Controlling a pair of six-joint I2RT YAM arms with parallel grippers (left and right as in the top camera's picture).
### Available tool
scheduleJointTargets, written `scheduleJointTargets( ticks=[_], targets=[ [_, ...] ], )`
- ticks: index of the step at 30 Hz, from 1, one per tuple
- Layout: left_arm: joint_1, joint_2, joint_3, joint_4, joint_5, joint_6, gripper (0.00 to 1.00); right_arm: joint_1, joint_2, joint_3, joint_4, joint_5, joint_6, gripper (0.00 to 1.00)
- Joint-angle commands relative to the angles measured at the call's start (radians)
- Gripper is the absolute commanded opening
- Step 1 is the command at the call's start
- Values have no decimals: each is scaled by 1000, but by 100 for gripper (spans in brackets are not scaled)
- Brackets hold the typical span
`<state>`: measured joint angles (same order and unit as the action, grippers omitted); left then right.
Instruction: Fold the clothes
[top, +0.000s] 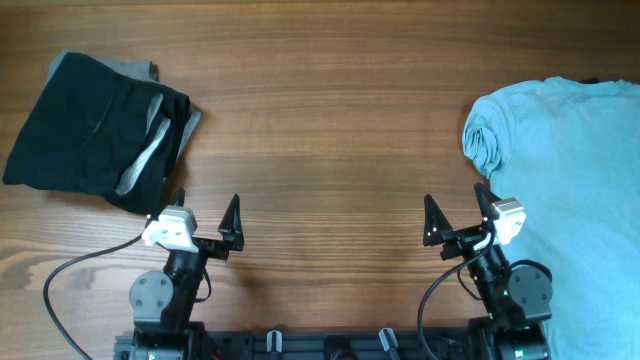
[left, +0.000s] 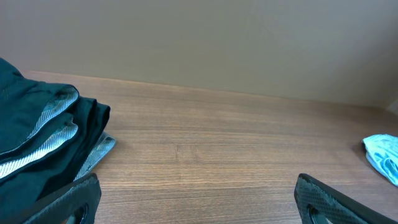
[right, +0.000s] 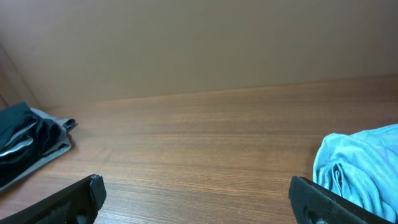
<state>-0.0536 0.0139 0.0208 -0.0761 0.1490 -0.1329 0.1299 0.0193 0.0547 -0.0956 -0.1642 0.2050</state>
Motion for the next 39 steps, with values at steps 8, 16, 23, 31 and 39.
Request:
scheduleJointTargets(
  ticks=[8,16,23,31,39],
  targets=[
    [-5,-1,-8,0,-13,-2,100,2,-7,-5,5,-16,7,100],
    [-5,-1,-8,0,-12,-3,100,2,-6,-5,5,-16,6,100],
    [-5,-1,-8,16,80,-42,100,2,-6,-5,6,-28,19,100],
    [-5,0,-4,129,138,-111,100,2,-3,3,-4,-234,111,100],
    [-5,87,194,-18,54,-119,100,2,112,228,-168,-168,42,100]
  ],
)
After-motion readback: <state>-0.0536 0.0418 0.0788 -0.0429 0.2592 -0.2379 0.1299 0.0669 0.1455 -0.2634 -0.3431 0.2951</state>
